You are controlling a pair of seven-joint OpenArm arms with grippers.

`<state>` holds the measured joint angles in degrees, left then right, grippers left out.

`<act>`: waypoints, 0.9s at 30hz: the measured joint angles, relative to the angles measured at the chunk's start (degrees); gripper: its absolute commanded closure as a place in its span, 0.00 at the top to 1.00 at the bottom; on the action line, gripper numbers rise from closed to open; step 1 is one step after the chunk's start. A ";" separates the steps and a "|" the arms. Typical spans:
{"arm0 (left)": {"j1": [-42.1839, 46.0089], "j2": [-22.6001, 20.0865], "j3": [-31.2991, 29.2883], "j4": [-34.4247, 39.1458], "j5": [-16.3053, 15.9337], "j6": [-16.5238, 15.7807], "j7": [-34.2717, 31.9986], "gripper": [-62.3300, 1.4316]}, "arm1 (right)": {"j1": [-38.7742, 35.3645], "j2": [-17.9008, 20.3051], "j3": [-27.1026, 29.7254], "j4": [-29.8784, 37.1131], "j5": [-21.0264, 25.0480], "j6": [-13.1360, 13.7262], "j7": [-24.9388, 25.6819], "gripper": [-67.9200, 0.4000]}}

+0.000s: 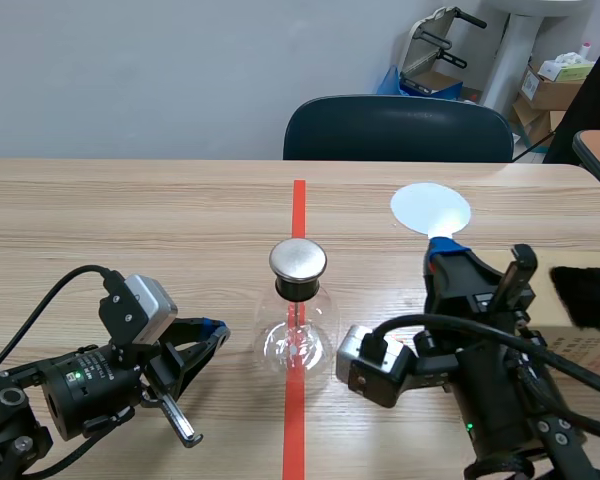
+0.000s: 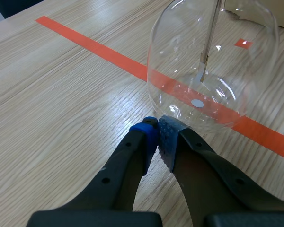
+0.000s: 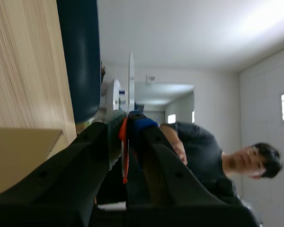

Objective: Do the electroscope experiment

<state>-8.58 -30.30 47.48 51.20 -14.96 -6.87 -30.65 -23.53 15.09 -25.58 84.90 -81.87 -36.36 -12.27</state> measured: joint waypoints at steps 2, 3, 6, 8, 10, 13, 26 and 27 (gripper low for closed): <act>0.00 0.00 0.00 0.00 0.00 0.00 0.00 0.09 | 0.00 0.00 0.00 0.00 0.00 0.00 -2.43 0.03; 0.00 0.00 0.00 0.00 0.02 0.00 0.00 0.09 | 0.00 0.00 0.00 0.00 0.02 0.00 -3.30 0.03; 0.00 0.00 0.00 0.00 0.02 0.00 0.00 0.09 | 0.00 -0.02 0.00 0.00 0.00 0.00 -5.68 0.03; 0.00 0.00 0.00 0.00 0.02 0.00 0.00 0.09 | 0.00 0.00 0.00 0.00 0.02 0.00 -6.62 0.03; 0.00 0.00 0.00 0.00 0.02 0.00 0.00 0.09 | 0.00 -0.02 0.00 0.00 0.02 0.00 -7.15 0.03; 0.00 0.00 0.00 0.00 0.02 0.00 0.00 0.09 | 0.00 0.00 0.00 0.00 0.02 0.00 -7.13 0.03; 0.02 0.00 0.00 0.00 0.02 0.00 0.00 0.09 | 0.00 0.00 0.00 0.00 0.00 0.20 6.73 0.03; 0.02 0.00 0.00 0.00 0.00 0.00 0.00 0.09 | 0.00 0.00 0.00 0.00 -0.02 0.20 8.66 0.03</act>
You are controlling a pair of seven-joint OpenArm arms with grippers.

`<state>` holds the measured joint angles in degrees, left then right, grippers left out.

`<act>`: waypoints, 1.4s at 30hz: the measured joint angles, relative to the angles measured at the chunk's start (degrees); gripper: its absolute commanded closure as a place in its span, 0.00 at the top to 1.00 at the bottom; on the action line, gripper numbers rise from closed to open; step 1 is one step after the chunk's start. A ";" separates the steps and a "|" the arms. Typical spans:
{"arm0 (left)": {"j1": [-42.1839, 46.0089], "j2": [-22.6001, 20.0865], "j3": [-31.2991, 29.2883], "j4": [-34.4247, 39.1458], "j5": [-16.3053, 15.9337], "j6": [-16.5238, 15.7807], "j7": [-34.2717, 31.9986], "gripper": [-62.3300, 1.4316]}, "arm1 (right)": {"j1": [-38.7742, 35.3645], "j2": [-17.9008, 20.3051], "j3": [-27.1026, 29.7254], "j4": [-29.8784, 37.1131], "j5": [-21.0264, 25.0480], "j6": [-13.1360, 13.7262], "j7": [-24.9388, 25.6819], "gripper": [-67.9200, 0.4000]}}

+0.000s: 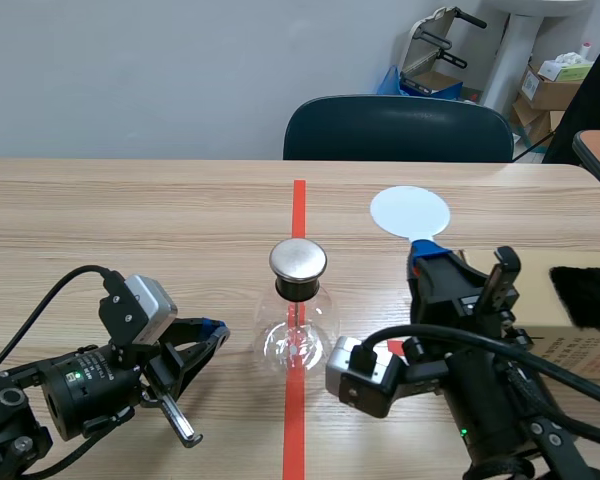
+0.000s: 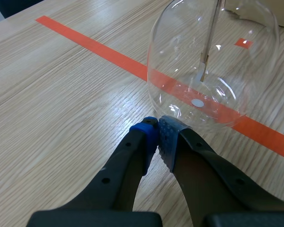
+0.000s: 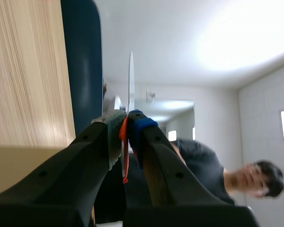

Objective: Do the electroscope experiment

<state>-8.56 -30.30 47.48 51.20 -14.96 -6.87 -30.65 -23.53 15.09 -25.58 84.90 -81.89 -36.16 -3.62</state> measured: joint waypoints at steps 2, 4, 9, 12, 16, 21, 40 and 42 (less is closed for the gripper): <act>0.00 0.00 0.00 0.00 0.02 0.00 0.00 0.09 | 0.00 0.00 0.00 0.00 0.00 0.00 3.91 0.03; 0.00 0.00 0.00 0.00 0.02 0.24 0.00 0.09 | 0.00 0.00 0.00 0.00 0.00 0.00 7.74 0.03; 0.00 0.00 0.00 0.00 0.00 0.26 0.00 0.09 | 0.00 0.00 0.00 0.00 -0.20 0.00 16.04 0.03; 0.00 0.00 0.00 0.00 0.00 0.26 0.00 0.09 | 0.00 0.00 0.00 0.00 -0.20 0.00 19.56 0.03; 0.00 0.00 0.00 0.00 0.00 0.26 0.00 0.09 | 0.00 0.00 0.00 0.00 -0.20 0.00 22.47 0.03; 0.00 0.00 0.00 0.00 0.00 0.26 0.00 0.09 | 0.00 0.00 0.00 0.00 -0.20 0.00 24.04 0.03; 0.00 0.00 0.00 0.00 0.00 0.26 0.00 0.09 | 0.00 0.00 0.02 0.00 -0.20 0.00 20.92 0.03; 0.00 0.00 0.00 0.00 0.00 0.26 0.00 0.09 | 0.00 0.00 0.00 0.00 -0.20 0.00 18.36 0.03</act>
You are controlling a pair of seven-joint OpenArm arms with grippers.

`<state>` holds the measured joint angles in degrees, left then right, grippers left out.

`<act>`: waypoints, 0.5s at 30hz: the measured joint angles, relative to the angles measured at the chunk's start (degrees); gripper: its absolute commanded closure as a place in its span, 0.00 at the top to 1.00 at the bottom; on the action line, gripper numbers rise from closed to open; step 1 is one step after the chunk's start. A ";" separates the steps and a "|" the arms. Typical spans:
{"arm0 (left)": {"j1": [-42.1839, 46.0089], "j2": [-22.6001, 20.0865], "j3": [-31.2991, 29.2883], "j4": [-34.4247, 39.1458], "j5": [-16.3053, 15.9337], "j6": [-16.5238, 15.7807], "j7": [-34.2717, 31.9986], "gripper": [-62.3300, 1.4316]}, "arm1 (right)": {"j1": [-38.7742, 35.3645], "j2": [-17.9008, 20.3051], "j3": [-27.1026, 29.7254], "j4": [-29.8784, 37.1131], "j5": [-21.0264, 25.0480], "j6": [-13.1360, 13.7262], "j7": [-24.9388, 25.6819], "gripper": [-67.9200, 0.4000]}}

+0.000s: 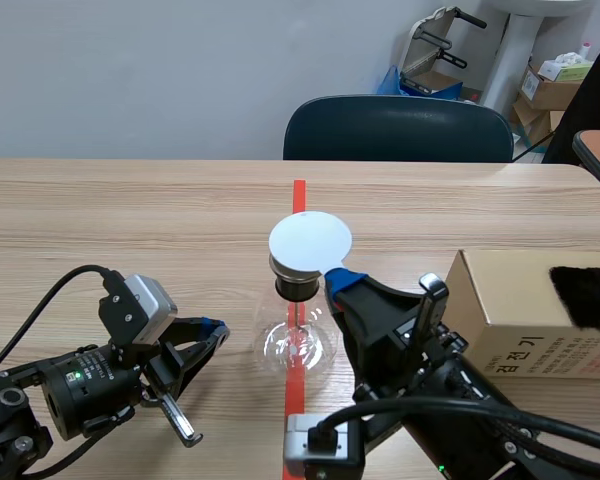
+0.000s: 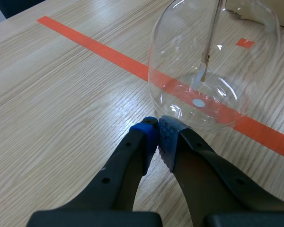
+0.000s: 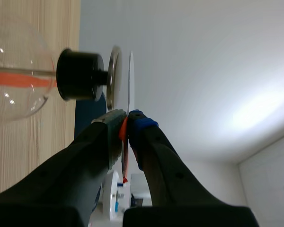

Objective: Do the electroscope experiment

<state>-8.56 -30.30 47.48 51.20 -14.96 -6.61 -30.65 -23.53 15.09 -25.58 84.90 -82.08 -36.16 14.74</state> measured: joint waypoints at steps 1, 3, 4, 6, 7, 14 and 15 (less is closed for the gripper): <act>0.00 0.00 0.00 0.00 0.00 0.00 0.00 0.09 | 0.00 0.00 0.00 0.00 0.00 0.00 -1.77 0.03; 0.00 0.00 0.00 0.00 0.00 0.00 0.00 0.09 | 0.00 0.00 0.02 0.00 0.02 0.00 -5.77 0.03; 0.00 0.00 0.00 0.00 0.00 0.00 0.00 0.09 | 0.00 -0.02 0.02 0.00 0.02 0.00 -7.89 0.03; 0.00 0.00 0.00 0.00 0.00 0.00 0.00 0.09 | 0.00 0.00 0.00 0.00 0.02 0.00 -12.22 0.03; 0.00 0.00 0.00 0.00 0.00 0.00 0.00 0.09 | 0.00 0.00 0.00 0.00 0.04 0.00 -14.56 0.03; 0.00 0.00 0.00 0.00 0.00 0.00 0.00 0.09 | 0.00 0.00 0.02 0.00 0.22 0.00 -27.58 0.03; 0.00 0.00 0.00 0.00 0.02 0.00 0.00 0.09 | 0.00 0.00 0.00 0.00 0.22 0.00 -29.03 0.03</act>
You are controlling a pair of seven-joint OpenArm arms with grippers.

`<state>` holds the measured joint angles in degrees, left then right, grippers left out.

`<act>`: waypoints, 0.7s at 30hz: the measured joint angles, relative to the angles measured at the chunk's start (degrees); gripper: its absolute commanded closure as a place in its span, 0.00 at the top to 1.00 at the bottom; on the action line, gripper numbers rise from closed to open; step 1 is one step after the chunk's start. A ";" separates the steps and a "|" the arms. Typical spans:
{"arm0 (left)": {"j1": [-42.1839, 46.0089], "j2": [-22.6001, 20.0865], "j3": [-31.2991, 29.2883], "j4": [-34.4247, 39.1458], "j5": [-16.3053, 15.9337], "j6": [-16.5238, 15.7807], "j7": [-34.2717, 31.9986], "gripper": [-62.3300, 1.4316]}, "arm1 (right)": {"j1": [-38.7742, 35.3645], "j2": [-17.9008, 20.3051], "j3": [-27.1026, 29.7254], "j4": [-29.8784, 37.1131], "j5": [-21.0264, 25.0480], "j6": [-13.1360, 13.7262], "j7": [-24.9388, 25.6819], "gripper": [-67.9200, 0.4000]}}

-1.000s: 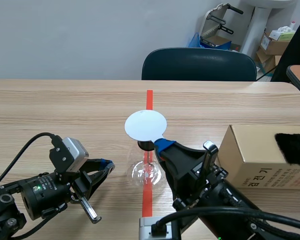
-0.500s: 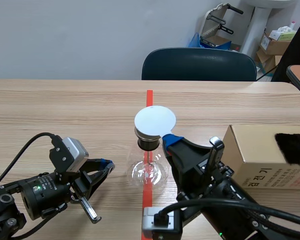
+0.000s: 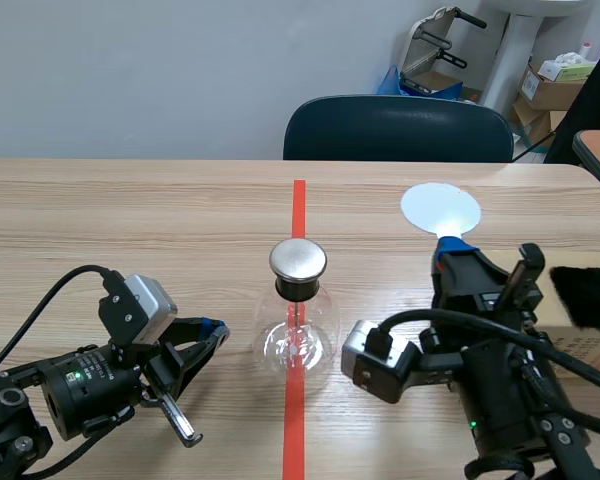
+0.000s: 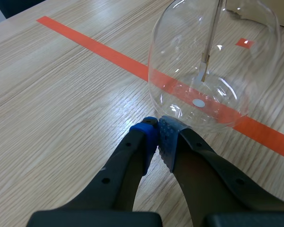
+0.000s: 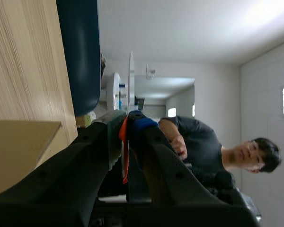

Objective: Do the electroscope experiment

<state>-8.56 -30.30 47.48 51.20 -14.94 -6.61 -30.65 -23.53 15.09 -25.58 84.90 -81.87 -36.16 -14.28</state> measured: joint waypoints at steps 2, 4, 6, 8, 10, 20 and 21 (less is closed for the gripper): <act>0.00 0.00 0.00 0.00 -0.02 0.00 0.00 0.09 | 0.00 0.00 0.00 0.00 0.00 0.00 -2.27 0.03; 0.00 0.00 0.00 0.00 -0.02 0.00 0.00 0.09 | 0.00 0.00 0.00 0.00 0.02 0.00 -4.13 0.03; 0.00 0.00 0.00 0.00 -0.02 0.00 0.00 0.09 | 0.00 0.00 0.00 0.00 0.02 -0.02 -5.38 0.03; 0.00 0.00 0.00 0.00 -0.02 0.00 0.00 0.09 | 0.00 0.00 0.00 0.00 0.02 -0.02 -5.51 0.03; 0.00 0.00 0.00 0.00 -0.02 0.00 0.00 0.09 | 0.00 0.00 0.00 0.00 0.02 -0.02 -5.46 0.03; 0.00 0.00 0.00 0.00 0.00 0.02 0.00 0.09 | 0.00 0.00 0.00 0.00 0.00 -0.02 8.13 0.03; 0.00 0.00 0.00 0.00 -0.02 0.02 0.00 0.09 | 0.00 0.00 0.00 0.00 -0.02 0.00 10.10 0.03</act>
<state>-8.56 -30.30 47.48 51.20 -14.96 -6.59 -30.65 -23.53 15.09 -25.58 84.90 -81.89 -36.16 -4.19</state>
